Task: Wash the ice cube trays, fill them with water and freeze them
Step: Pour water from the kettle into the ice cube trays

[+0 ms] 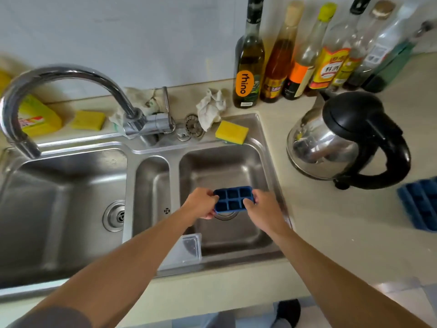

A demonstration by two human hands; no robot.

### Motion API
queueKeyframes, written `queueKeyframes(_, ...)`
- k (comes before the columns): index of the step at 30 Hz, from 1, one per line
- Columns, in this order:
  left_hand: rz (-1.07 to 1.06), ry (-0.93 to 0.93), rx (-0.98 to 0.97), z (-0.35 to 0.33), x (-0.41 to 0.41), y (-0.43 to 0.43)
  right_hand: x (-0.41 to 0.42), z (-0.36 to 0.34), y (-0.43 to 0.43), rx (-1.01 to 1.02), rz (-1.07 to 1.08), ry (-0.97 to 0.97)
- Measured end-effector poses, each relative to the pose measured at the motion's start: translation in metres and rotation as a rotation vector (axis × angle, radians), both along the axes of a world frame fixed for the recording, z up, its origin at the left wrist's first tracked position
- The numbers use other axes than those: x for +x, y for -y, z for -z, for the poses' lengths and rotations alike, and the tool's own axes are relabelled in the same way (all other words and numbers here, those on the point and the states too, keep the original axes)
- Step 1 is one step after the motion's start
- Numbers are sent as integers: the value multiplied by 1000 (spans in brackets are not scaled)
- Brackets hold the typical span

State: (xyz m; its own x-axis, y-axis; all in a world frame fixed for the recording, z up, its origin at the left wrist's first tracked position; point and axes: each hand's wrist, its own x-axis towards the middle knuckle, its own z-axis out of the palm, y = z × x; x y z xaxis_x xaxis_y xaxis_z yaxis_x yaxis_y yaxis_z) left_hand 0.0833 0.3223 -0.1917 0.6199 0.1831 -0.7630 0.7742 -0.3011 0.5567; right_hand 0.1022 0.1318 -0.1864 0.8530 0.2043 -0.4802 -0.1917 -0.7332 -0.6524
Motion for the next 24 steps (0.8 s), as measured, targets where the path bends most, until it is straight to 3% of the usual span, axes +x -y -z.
queueKeyframes(9, -36, -111, -16, 69, 11, -10, 12, 68, -20, 9, 81, -251)
queueKeyframes(19, -48, -207, -2, 85, 13, -10, 12, 83, -26, 50, 62, -286)
queueKeyframes(24, -26, -148, 87, 67, 9, -5, 9, 54, -14, 96, 36, -195)
